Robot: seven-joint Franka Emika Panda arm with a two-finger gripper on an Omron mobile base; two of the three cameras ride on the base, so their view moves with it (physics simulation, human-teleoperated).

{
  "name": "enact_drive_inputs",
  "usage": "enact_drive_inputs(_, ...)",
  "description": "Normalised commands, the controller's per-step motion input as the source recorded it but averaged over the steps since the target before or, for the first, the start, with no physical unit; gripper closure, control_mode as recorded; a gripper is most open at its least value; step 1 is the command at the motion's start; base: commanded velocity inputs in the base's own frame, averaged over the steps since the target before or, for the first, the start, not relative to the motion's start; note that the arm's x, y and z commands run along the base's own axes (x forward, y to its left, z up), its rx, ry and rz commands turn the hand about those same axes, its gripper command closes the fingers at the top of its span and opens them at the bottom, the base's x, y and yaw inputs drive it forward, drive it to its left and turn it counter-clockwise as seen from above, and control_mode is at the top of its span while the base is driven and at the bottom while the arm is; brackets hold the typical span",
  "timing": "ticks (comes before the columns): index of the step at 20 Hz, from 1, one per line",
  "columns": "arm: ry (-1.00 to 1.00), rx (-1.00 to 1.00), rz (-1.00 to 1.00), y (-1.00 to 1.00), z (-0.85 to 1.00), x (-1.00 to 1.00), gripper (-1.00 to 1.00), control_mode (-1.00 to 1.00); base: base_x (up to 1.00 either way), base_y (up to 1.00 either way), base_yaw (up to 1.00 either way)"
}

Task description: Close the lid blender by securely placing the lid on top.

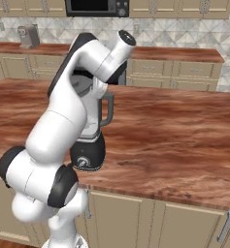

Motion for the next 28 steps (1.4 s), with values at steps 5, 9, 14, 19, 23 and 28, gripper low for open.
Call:
enact_drive_inputs(5, 0.00, -0.06, 0.01, -0.21, -0.28, 0.02, 1.00, -1.00, 0.00, 0.00, 0.00)
enact_drive_inputs(9, 0.00, -0.06, 0.00, -0.04, -0.13, 0.53, 1.00, -1.00, 0.00, 0.00, 0.00)
enact_drive_inputs(14, 0.00, 0.00, 0.00, -0.02, 0.00, 0.65, 1.00, -1.00, 0.00, 0.00, 0.00)
enact_drive_inputs(19, 0.00, -0.02, 0.00, 0.00, -0.04, 0.40, 1.00, -1.00, 0.00, 0.00, 0.00)
enact_drive_inputs(23, -0.02, -0.05, 0.00, 0.00, -0.29, 0.21, 1.00, -1.00, 0.00, 0.00, 0.00)
enact_drive_inputs(28, -0.01, -0.02, 0.00, 0.00, -0.36, 0.02, 1.00, -1.00, 0.00, 0.00, 0.00)
